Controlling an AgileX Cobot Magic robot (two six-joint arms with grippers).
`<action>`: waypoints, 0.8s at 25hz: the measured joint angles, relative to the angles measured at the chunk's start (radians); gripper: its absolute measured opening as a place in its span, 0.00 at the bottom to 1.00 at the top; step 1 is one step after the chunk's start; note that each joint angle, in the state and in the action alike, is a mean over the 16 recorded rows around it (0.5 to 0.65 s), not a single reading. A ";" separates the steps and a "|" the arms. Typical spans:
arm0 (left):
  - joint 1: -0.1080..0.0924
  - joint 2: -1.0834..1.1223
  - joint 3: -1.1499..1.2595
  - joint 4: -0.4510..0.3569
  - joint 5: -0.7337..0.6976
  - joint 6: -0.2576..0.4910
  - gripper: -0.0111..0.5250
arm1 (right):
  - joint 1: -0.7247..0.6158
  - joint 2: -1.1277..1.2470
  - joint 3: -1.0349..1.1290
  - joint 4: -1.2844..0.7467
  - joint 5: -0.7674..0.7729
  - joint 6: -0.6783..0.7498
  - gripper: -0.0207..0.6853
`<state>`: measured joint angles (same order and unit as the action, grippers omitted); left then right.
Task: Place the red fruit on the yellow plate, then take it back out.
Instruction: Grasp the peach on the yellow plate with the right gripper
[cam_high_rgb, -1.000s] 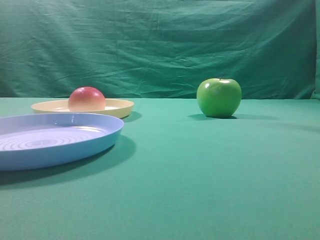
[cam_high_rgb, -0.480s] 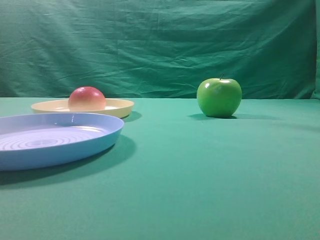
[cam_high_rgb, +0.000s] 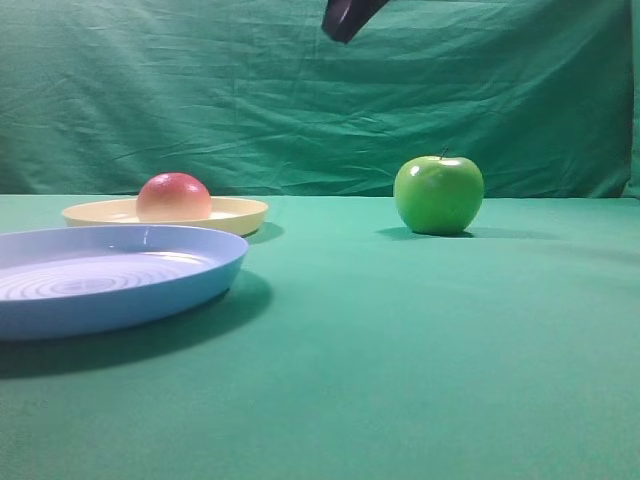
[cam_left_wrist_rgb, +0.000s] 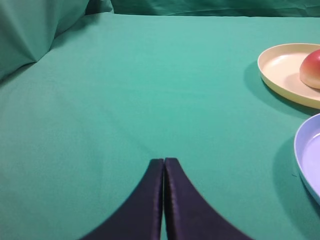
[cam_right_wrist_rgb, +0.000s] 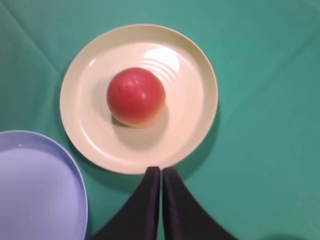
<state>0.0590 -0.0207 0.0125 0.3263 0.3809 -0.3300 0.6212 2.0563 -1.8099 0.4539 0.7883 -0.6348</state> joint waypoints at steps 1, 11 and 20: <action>0.000 0.000 0.000 0.000 0.000 0.000 0.02 | 0.007 0.027 -0.028 0.011 -0.003 -0.012 0.05; 0.000 0.000 0.000 0.000 0.000 0.000 0.02 | 0.058 0.222 -0.196 0.110 -0.092 -0.101 0.47; 0.000 0.000 0.000 0.000 0.000 0.000 0.02 | 0.073 0.306 -0.215 0.178 -0.201 -0.152 0.89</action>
<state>0.0590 -0.0207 0.0125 0.3263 0.3809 -0.3304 0.6940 2.3619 -2.0252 0.6323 0.5870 -0.7864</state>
